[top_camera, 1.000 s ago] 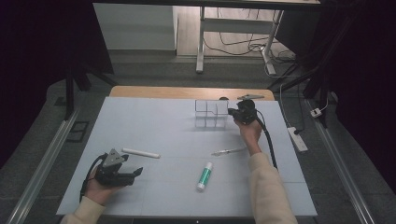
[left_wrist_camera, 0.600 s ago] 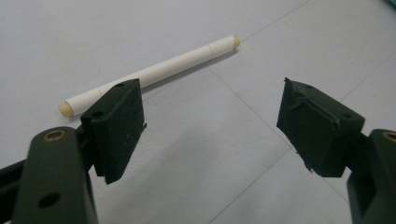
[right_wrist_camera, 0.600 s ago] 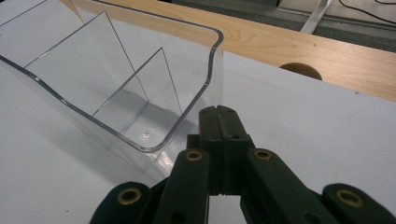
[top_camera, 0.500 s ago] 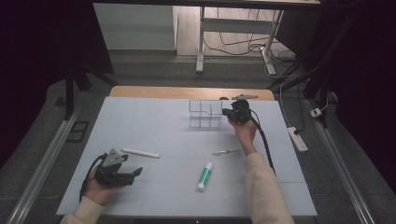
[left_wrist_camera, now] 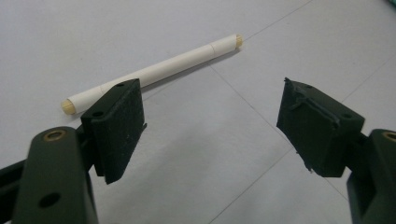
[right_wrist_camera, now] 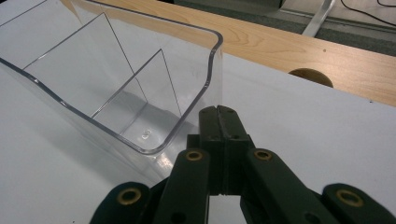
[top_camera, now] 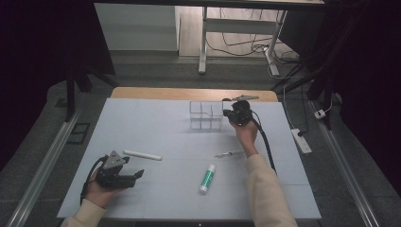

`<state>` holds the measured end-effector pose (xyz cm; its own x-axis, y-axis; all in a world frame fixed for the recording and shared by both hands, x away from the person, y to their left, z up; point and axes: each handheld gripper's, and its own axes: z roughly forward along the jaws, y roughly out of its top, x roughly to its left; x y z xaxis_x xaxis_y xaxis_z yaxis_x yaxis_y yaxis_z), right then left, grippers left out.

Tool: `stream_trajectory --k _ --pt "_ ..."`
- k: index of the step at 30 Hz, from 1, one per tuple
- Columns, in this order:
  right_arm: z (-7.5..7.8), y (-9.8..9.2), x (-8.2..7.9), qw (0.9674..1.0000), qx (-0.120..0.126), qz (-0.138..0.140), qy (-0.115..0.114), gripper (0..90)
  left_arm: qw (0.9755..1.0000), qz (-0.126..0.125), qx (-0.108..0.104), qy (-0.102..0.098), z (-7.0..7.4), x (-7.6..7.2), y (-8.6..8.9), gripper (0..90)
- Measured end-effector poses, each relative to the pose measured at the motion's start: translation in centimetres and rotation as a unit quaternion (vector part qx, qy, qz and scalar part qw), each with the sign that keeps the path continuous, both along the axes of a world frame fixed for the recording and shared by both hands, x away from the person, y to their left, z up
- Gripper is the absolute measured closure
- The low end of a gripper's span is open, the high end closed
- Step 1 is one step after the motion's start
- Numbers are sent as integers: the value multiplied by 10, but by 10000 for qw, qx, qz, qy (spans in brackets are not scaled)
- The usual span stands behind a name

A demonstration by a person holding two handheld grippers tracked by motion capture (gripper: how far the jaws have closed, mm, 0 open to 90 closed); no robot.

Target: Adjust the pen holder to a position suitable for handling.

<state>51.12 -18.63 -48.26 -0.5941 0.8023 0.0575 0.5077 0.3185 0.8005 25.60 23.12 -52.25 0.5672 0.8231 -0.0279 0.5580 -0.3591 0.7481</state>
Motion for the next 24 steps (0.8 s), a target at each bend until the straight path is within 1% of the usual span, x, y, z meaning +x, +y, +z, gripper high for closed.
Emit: stream_trajectory --k 6,8,11,12,14,15,16,17,20,21,22,24 --pt "2 -6 -3 9999 -85 -26 -48 890 10000 2 -2 -2 0 0 1 226" --pt "5 -14 -7 10000 -46 -30 -58 890 10000 -1 5 4 -1 1 1 226" --pt "8 -21 -14 9999 -2 -24 -148 890 10000 -6 9 6 -1 1 0 226" --pt "8 -21 -14 9999 -2 -24 -148 890 10000 -10 14 9 -1 1 0 226" --pt "11 -29 -21 9998 91 32 -164 886 10000 -8 15 7 -1 1 0 226" --pt "12 -31 -23 9998 88 69 -181 855 10000 -4 11 10 -1 1 0 226" --pt "12 -31 -23 9998 88 69 -181 855 10000 -2 11 13 -1 1 0 226" --pt "15 -36 -28 9997 86 129 -200 806 10000 1 12 12 -1 1 0 226" --pt "17 -42 -33 9996 111 194 -181 712 10000 17 17 4 -1 1 0 225" --pt "17 -42 -33 9996 111 194 -181 712 10000 24 22 -6 -1 1 0 225" --pt "18 -44 -35 9995 100 229 -174 683 10000 24 24 -18 -1 0 0 226" --pt "20 -47 -39 9993 57 272 -240 639 10000 22 22 -24 0 0 0 226"
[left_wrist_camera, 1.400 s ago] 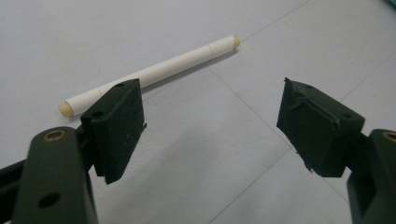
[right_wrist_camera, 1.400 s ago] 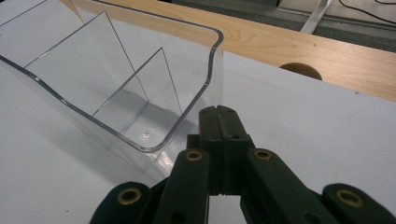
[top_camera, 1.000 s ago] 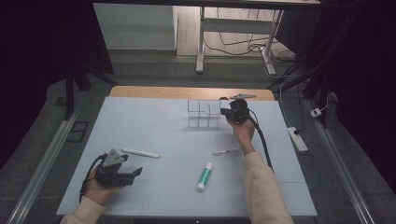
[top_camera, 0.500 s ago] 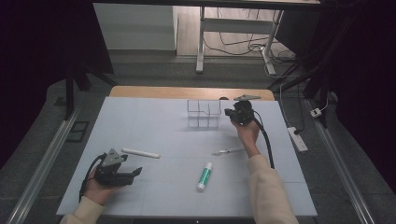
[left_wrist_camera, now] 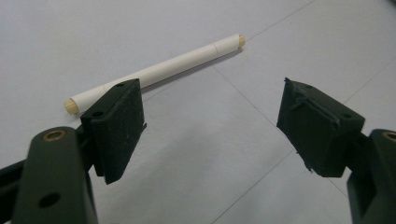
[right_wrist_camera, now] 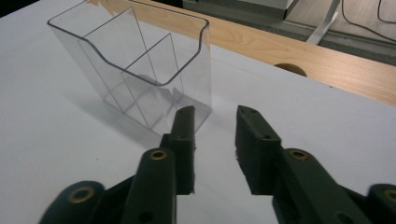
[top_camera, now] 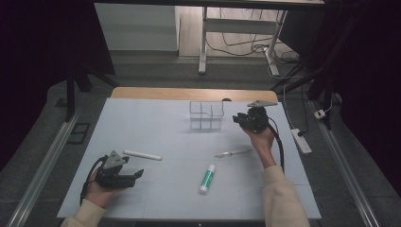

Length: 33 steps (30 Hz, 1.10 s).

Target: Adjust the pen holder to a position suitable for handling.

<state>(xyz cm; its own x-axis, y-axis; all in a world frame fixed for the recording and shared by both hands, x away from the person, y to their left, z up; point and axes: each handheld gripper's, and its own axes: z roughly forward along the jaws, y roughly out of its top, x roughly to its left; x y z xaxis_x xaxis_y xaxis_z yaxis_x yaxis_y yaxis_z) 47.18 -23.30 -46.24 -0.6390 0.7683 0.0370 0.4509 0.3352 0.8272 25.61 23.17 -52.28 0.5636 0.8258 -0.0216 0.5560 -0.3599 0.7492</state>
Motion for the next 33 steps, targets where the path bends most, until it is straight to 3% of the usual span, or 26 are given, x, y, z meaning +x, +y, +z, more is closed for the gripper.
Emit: stream_trajectory --k 6,20,33 --pt "1 -7 -10 9998 -21 217 -6 542 10000 -5 5 11 0 0 0 226" --pt "-1 -4 -26 9974 -334 627 65 451 10000 -8 27 22 -1 1 -1 225" --pt "4 -1 -33 9893 -829 1182 206 387 10000 -37 43 21 -1 0 -1 224"
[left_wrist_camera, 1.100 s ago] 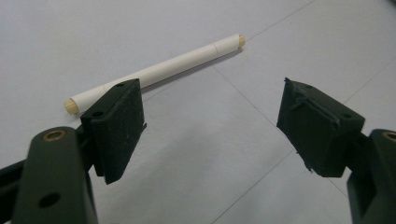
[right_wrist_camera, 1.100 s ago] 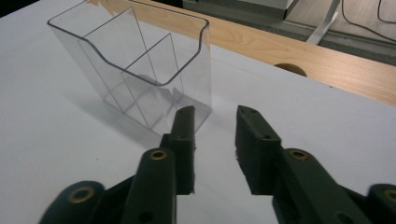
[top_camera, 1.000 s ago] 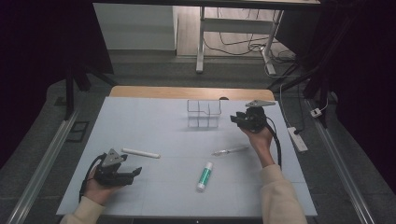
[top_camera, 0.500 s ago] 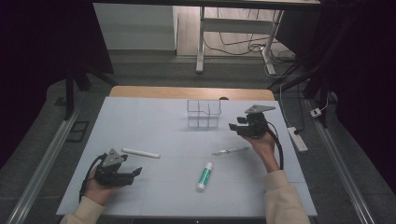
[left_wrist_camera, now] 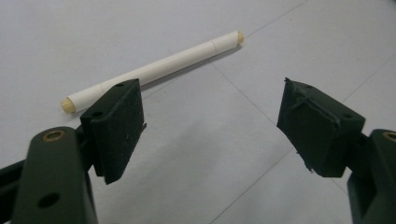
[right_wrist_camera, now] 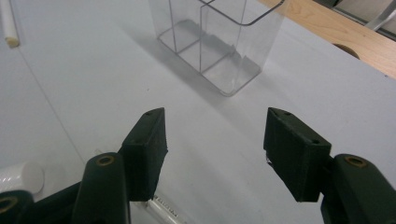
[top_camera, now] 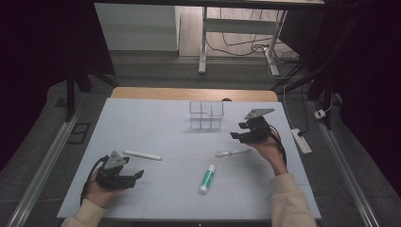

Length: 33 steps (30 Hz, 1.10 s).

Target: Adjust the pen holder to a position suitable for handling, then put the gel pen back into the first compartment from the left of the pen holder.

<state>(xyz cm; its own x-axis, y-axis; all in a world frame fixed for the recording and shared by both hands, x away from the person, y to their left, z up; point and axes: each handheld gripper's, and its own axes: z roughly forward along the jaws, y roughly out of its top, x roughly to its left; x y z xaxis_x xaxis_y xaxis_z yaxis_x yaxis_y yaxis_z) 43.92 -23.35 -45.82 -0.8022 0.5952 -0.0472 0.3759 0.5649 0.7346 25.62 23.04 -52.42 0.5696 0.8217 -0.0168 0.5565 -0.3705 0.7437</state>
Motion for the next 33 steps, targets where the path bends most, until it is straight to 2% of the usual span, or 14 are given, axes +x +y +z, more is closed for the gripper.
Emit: stream_trajectory --k 7,16,28,33 --pt "5 -1 -3 9995 -163 264 106 381 10000 -11 7 5 0 0 0 224" --pt "8 -4 -8 9981 -339 473 192 382 10000 -25 10 -1 0 -1 -1 224" --pt "8 -6 -10 9948 -598 715 408 382 10000 -27 22 16 -1 -1 0 224" --pt "5 -6 -9 9932 -743 790 424 385 10000 -31 22 17 -1 0 0 224"
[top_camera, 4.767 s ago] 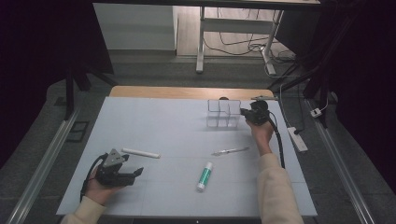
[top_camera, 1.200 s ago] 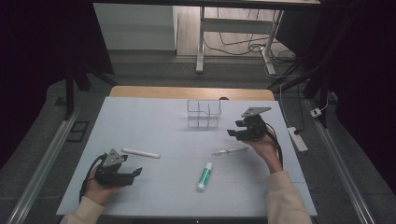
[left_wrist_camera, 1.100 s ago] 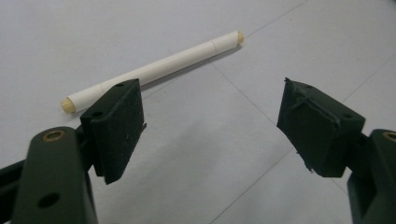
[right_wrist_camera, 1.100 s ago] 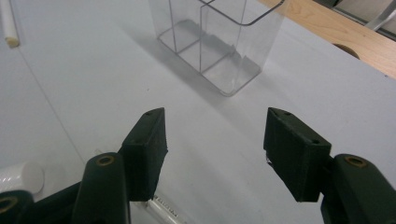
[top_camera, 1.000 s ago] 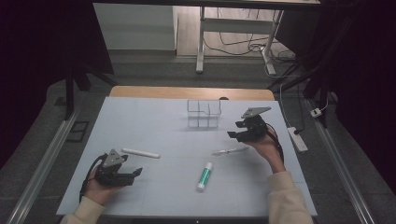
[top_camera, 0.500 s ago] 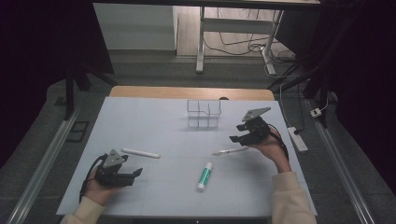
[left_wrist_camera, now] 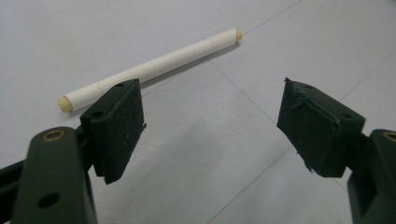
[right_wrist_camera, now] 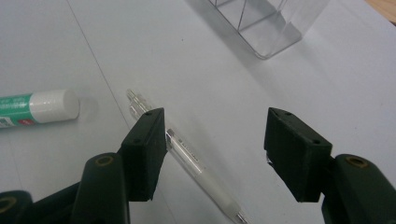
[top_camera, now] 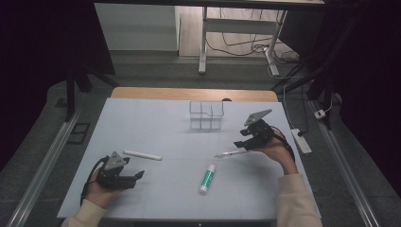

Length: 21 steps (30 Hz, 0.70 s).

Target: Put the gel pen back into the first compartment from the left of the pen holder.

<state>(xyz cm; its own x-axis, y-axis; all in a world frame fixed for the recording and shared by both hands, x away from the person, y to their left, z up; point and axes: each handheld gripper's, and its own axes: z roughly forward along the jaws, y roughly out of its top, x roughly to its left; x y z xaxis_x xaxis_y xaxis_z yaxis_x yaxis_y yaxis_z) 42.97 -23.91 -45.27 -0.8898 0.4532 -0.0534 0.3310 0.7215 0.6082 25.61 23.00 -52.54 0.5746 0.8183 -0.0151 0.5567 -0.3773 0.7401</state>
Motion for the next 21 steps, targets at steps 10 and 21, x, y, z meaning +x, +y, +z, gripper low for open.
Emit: stream_trajectory --k 10,21 --pt "-4 0 0 9996 -246 156 49 394 10000 -9 -6 5 0 0 0 224" --pt "-10 4 2 9977 -536 358 206 396 10000 -15 -1 0 0 -1 1 223"
